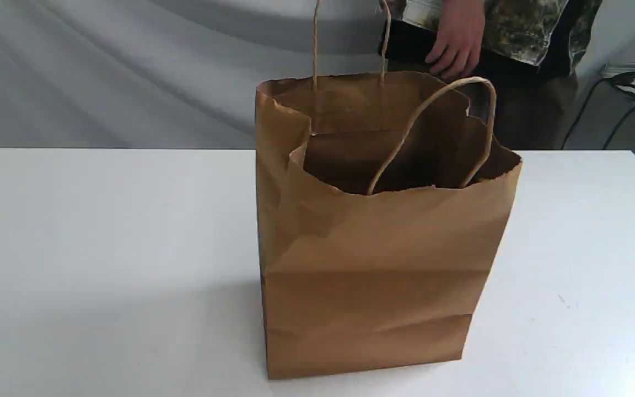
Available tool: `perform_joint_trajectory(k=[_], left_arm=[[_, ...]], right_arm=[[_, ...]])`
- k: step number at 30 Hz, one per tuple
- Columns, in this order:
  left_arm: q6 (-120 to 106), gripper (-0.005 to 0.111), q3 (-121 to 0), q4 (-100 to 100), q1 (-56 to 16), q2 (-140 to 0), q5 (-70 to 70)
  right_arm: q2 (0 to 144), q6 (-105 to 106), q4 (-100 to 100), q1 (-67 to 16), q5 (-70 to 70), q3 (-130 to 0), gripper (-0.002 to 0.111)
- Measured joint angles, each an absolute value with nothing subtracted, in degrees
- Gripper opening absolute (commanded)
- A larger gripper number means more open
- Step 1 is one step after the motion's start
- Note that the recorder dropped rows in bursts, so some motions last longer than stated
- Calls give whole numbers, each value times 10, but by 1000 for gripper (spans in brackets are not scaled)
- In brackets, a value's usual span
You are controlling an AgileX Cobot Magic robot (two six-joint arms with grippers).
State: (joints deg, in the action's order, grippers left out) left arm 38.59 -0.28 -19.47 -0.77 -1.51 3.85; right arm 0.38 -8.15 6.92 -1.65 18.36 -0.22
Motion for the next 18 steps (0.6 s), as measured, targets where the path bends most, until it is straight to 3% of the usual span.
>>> perform_joint_trajectory(k=[7,18], left_arm=[[321,0,-3,-212,119,-7,39],[281,0,-3,-216,129,-3,20]], right_arm=[[4,-81,69,-17,184,-2,3],[4,-81,69,-17,184,-2,3]])
